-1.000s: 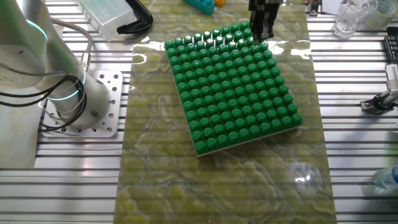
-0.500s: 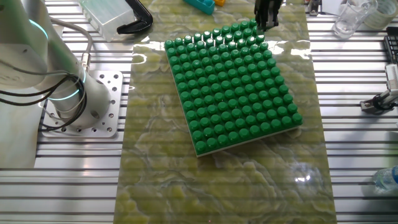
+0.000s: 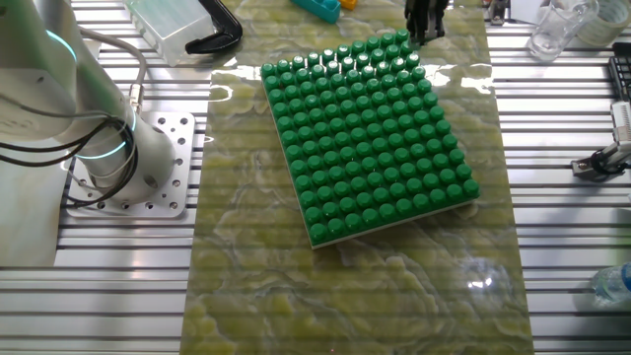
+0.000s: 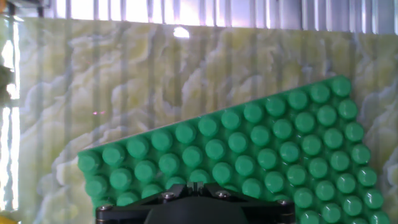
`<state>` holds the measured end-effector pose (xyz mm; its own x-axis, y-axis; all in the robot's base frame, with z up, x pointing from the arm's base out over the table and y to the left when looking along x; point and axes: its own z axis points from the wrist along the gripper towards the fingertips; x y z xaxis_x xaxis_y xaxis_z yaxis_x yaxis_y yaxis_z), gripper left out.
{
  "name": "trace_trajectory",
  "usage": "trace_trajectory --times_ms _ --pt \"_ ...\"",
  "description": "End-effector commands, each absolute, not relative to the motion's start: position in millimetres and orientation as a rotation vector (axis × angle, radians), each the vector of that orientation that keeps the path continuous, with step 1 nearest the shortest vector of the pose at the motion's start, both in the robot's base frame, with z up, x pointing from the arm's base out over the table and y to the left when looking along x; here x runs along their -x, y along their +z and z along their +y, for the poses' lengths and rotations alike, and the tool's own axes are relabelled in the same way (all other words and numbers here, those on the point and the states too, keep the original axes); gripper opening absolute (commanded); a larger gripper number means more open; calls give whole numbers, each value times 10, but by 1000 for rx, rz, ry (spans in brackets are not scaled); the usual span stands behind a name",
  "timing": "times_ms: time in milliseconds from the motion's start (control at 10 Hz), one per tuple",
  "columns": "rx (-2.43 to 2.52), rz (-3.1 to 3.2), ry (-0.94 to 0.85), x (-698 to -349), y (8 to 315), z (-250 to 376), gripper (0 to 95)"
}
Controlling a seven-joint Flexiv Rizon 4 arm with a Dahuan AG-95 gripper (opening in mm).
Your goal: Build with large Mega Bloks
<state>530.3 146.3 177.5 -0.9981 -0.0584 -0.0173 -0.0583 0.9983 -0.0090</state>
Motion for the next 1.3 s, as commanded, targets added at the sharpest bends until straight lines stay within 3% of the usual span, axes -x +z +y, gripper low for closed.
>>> trace_trajectory --times_ms 100,900,1200,1300 --pt "169 3090 -60 -5290 1779 1460 0" --pt "279 3128 -135 -5278 1727 1543 0" --pt "248 3114 -90 -5211 1719 1915 0" --pt "245 3113 -72 -5178 1720 2012 190"
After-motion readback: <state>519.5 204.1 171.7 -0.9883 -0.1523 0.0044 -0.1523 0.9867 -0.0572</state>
